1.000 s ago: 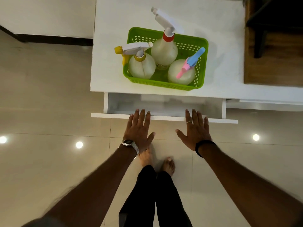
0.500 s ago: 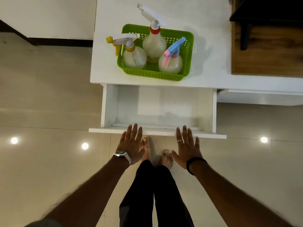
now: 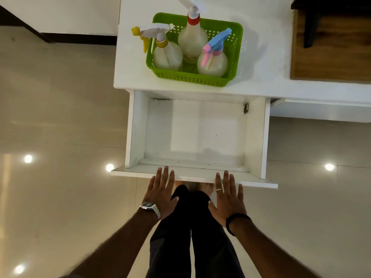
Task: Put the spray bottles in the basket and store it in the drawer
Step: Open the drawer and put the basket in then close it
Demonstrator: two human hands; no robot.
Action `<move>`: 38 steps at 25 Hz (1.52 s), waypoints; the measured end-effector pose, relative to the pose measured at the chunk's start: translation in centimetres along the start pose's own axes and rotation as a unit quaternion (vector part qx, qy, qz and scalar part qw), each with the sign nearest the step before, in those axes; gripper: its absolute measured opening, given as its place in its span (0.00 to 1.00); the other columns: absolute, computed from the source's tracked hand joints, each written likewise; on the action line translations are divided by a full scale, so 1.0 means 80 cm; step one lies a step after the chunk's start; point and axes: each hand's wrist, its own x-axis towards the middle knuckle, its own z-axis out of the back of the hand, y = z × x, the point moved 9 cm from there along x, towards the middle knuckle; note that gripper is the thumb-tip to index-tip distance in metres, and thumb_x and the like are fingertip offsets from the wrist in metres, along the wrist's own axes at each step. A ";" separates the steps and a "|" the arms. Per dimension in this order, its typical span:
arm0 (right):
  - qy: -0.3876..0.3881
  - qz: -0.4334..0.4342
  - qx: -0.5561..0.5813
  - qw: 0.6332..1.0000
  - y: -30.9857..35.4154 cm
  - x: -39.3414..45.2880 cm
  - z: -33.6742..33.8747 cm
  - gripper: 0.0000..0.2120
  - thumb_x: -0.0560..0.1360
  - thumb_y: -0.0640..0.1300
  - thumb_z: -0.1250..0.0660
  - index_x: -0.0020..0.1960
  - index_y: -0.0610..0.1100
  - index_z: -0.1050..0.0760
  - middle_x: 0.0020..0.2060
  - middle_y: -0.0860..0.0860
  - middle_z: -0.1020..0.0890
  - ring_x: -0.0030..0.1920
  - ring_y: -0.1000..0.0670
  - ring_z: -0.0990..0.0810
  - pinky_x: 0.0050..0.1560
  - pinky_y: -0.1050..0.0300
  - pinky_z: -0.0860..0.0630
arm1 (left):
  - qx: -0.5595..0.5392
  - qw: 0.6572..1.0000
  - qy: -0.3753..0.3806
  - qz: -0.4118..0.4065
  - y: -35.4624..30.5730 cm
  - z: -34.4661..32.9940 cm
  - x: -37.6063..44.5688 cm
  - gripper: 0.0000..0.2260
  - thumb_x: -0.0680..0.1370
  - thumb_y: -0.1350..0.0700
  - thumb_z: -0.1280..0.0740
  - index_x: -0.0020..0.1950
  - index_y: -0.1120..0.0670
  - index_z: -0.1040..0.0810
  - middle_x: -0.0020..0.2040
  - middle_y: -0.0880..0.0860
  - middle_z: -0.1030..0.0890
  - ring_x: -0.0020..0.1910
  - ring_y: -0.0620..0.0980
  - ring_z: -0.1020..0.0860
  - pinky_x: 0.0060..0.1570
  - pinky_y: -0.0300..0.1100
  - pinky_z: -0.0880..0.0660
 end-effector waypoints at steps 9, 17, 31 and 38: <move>0.026 -0.019 0.001 0.999 0.002 -0.036 -0.037 0.44 0.79 0.61 0.45 0.81 0.48 0.69 0.80 0.43 0.68 0.81 0.42 0.66 0.80 0.35 0.58 | -0.013 0.999 0.044 0.021 0.000 -0.032 -0.032 0.38 0.81 0.40 0.46 0.82 0.53 0.63 0.83 0.56 0.65 0.82 0.59 0.64 0.82 0.55 0.56; 0.021 -0.041 -0.018 0.999 0.010 -0.008 -0.011 0.39 0.79 0.66 0.61 0.83 0.45 0.58 0.83 0.45 0.54 0.83 0.44 0.55 0.81 0.39 0.57 | 0.035 0.998 0.058 -0.011 0.016 0.009 0.001 0.29 0.81 0.40 0.48 0.79 0.53 0.42 0.77 0.55 0.33 0.75 0.58 0.33 0.71 0.56 0.36; -0.281 -0.131 0.364 0.878 -0.040 0.177 0.432 0.25 0.85 0.47 0.47 0.80 0.38 0.40 0.79 0.42 0.35 0.79 0.42 0.37 0.77 0.51 0.42 | -0.448 0.827 -0.334 0.066 0.183 0.442 0.139 0.14 0.83 0.47 0.44 0.54 0.54 0.22 0.47 0.54 0.19 0.50 0.59 0.23 0.51 0.47 0.29; -0.274 -0.136 0.501 0.809 -0.014 0.206 0.449 0.15 0.83 0.44 0.47 0.52 0.41 0.22 0.50 0.43 0.19 0.58 0.38 0.21 0.60 0.48 0.27 | -0.536 0.809 -0.235 0.044 0.145 0.437 0.193 0.12 0.86 0.53 0.45 0.48 0.50 0.25 0.36 0.48 0.29 0.37 0.47 0.33 0.38 0.42 0.36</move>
